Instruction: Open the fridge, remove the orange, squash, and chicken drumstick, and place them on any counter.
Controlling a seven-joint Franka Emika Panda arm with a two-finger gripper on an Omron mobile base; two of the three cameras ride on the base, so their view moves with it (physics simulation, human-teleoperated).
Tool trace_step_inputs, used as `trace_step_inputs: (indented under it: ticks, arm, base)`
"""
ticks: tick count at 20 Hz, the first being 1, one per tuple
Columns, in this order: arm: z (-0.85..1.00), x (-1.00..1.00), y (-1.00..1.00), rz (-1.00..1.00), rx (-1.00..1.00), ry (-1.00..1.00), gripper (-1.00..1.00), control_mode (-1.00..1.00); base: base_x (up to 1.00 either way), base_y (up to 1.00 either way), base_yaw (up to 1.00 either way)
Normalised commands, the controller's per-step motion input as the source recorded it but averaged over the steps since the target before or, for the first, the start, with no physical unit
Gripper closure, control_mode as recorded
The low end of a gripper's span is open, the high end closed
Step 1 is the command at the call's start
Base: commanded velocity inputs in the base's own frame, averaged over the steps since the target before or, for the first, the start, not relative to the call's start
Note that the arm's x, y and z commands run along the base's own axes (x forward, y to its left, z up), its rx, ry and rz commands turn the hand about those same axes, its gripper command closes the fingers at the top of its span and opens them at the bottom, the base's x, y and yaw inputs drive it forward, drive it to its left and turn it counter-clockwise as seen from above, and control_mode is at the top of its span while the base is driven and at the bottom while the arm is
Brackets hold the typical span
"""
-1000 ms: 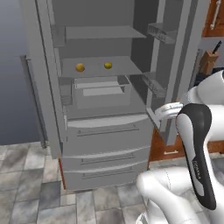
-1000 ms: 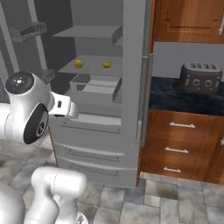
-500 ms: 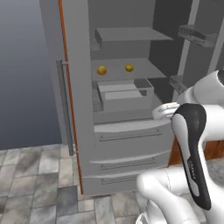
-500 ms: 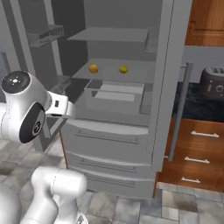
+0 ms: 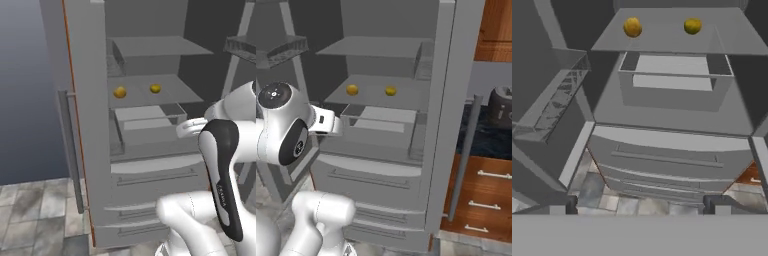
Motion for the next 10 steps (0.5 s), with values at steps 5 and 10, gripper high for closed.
trace_step_inputs:
  ticks: [5, 10]
  arm:
    - [0.0, 0.0, 0.0, 0.0, 0.0, 0.0, -1.0, 1.0]
    - [0.0, 0.0, 0.0, 0.0, 0.0, 0.0, -1.0, 1.0]
  base:
    - [1.0, -0.36, 0.0]
    - [0.96, -0.19, 0.0]
